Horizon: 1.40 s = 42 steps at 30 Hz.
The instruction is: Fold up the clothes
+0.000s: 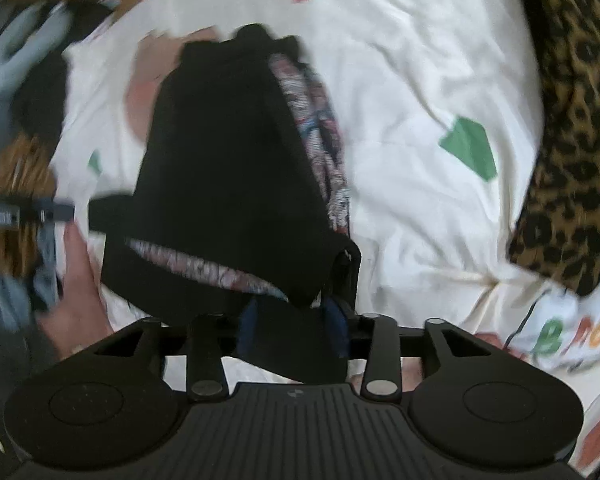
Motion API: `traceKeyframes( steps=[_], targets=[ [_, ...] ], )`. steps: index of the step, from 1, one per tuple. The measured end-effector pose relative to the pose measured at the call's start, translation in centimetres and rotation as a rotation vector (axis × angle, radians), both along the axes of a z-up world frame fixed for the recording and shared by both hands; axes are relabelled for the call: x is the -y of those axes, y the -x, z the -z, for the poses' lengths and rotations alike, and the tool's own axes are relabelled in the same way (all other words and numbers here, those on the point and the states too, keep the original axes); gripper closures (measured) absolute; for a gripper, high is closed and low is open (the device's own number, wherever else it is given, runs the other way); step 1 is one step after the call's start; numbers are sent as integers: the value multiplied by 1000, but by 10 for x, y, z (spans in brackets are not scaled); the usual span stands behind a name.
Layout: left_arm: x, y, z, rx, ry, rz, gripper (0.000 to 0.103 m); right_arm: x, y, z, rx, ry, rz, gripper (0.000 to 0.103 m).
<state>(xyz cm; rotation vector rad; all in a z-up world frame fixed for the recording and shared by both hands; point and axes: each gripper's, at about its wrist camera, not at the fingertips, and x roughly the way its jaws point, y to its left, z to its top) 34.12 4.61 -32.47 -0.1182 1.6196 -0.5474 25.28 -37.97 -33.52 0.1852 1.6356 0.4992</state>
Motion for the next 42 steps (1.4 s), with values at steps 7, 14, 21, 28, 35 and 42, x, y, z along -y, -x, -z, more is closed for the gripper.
traceKeyframes(
  steps=[7, 14, 21, 28, 35, 42],
  targets=[
    [11, 22, -5, 160, 18, 137, 37, 4, 35, 17, 122, -54, -126, 45],
    [15, 46, 16, 255, -11, 297, 37, -1, 73, 37, 312, -5, -189, 46],
    [13, 66, 44, 278, -81, 372, 40, -2, 76, 44, 423, 68, -227, 46],
    [1, 65, 71, 283, -130, 309, 41, -13, 82, 67, 413, 107, -233, 46],
    [7, 67, 74, 380, -130, 349, 40, -21, 81, 70, 456, 119, -212, 46],
    [5, 53, 58, 468, -85, 279, 41, -20, 68, 58, 546, 118, -158, 46]
  ],
)
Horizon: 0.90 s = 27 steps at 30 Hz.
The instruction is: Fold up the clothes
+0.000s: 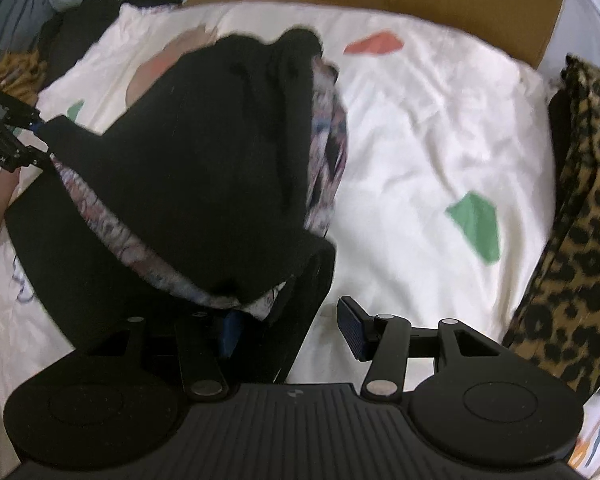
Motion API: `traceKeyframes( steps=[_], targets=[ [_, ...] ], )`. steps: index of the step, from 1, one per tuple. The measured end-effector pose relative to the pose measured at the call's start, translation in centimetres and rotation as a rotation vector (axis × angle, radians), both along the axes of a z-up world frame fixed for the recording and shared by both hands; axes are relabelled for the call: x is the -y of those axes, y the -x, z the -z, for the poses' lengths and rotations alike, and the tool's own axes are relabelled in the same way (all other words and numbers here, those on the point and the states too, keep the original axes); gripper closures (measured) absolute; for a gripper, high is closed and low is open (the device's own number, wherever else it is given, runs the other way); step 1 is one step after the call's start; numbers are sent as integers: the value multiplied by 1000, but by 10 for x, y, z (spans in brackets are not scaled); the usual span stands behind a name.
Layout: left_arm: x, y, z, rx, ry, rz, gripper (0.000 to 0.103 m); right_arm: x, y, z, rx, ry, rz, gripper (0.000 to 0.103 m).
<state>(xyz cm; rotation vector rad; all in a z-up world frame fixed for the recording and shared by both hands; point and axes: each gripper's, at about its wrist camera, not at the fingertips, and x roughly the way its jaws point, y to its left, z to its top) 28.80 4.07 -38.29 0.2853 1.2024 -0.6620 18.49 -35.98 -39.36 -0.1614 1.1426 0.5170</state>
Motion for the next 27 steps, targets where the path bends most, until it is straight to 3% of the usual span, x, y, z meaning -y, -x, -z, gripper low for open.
traceKeyframes(
  steps=[15, 21, 27],
  targets=[
    [9, -48, -26, 86, 80, -79, 42, 11, -43, -17, 115, -75, 178, 46],
    [-3, -46, -33, 65, 128, -102, 50, 22, -45, -34, 151, -96, 198, 47],
    [-1, -42, -25, 14, 161, -82, 60, 23, -34, -38, 125, -136, 168, 60]
  ],
)
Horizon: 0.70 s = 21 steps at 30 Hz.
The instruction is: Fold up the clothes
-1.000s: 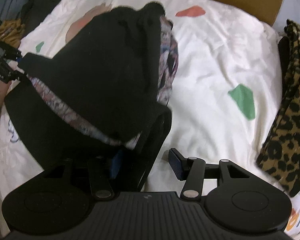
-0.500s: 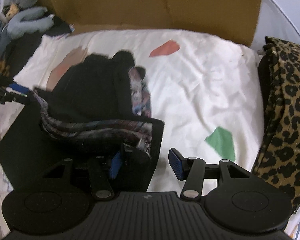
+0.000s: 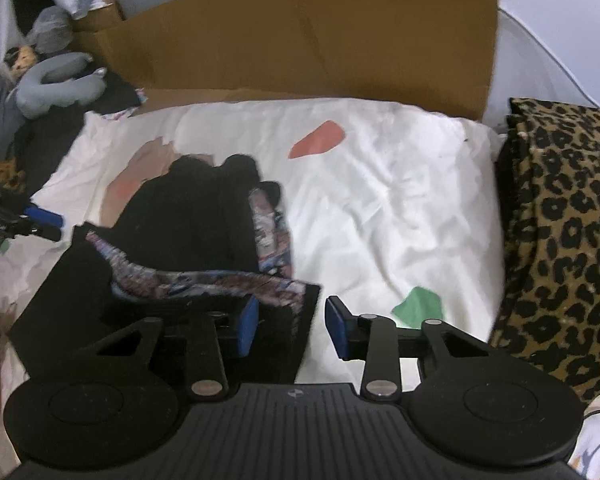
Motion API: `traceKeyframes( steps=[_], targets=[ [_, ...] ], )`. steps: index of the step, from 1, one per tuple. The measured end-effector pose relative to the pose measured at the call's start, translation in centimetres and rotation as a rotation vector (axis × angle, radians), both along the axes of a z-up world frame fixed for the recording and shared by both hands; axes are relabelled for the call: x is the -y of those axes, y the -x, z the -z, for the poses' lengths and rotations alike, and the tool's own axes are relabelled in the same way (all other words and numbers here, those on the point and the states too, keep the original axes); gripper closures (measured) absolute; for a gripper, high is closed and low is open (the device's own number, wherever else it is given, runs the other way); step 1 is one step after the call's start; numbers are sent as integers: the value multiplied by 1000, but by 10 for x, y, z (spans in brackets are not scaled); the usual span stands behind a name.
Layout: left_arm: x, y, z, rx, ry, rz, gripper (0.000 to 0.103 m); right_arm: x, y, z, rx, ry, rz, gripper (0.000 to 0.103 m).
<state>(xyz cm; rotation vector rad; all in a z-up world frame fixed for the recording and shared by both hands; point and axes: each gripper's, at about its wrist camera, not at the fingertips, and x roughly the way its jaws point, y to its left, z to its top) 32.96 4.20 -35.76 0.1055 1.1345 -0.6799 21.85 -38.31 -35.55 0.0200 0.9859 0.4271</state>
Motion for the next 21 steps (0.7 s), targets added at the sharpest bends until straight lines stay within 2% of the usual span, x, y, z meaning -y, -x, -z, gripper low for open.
traceKeyframes(
  steps=[3, 7, 10, 12, 13, 15, 16, 21],
  targets=[
    [4, 1, 6, -15, -2, 11, 60, -10, 3, 6, -19, 13, -43, 60],
    [8, -2, 13, -42, 10, 13, 71, -19, 2, 16, -43, 28, -64, 60],
    [11, -3, 17, -42, 1, 13, 72, -20, -1, 18, -56, 24, -66, 83],
    [11, -4, 19, -45, 4, 9, 72, -19, -2, 18, -57, 19, -70, 89],
    [10, -5, 20, -48, 8, 3, 74, -19, -2, 17, -57, 17, -71, 95],
    [10, -7, 23, -54, 10, -3, 82, -18, -2, 17, -55, 16, -74, 97],
    [10, -8, 25, -56, 8, -4, 98, -18, -2, 16, -52, 18, -75, 98],
    [1, -12, 22, -43, 27, -47, 100, -11, -6, 14, -50, 9, -33, 100]
  ],
)
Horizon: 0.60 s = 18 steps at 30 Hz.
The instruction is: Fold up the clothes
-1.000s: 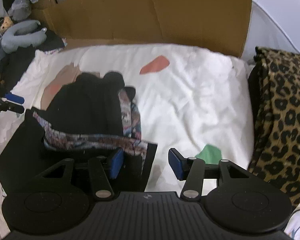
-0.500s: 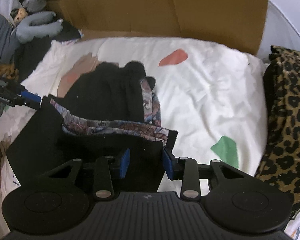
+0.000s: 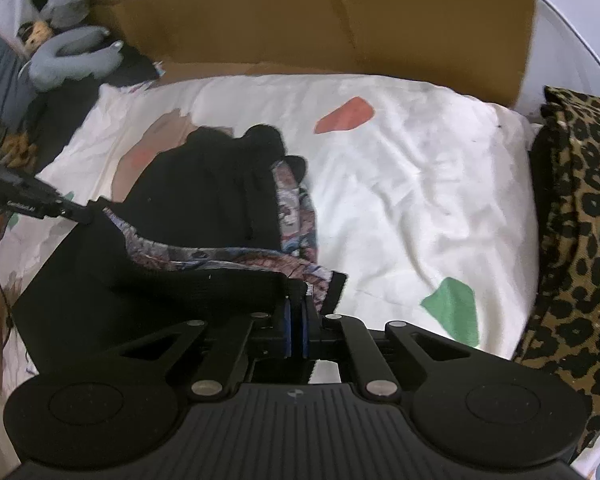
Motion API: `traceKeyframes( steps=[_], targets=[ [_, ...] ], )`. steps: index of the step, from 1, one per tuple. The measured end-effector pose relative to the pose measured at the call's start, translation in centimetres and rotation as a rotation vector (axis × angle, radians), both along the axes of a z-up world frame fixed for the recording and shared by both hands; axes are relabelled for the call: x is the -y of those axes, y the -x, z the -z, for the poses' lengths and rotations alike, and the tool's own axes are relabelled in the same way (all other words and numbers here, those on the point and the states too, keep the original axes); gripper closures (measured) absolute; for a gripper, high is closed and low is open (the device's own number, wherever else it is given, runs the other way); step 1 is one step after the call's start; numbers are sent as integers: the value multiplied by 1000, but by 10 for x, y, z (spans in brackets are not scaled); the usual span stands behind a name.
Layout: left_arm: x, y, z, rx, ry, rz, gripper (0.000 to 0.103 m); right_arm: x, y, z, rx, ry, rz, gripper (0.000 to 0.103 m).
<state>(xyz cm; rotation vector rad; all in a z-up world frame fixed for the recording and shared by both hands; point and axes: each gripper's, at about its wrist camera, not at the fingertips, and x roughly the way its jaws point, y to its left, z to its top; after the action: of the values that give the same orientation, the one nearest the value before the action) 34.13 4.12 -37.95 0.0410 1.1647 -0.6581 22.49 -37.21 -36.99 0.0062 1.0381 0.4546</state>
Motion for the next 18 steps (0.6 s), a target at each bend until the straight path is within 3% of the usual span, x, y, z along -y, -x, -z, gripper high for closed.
traceKeyframes(
  steps=[3, 8, 13, 18],
  targets=[
    [-9, -4, -3, 4, 8, -44, 101, 6, -4, 1, -4, -3, 29, 100],
    [-6, -3, 2, 14, -29, -38, 100, 6, -8, 5, -11, -1, 37, 100],
    [-11, -6, -5, 22, -1, -68, 100, 9, -13, 4, -6, -25, 55, 100],
    [-11, -6, 0, 22, -23, -66, 100, 8, -20, 11, -12, -48, 59, 100]
  ],
)
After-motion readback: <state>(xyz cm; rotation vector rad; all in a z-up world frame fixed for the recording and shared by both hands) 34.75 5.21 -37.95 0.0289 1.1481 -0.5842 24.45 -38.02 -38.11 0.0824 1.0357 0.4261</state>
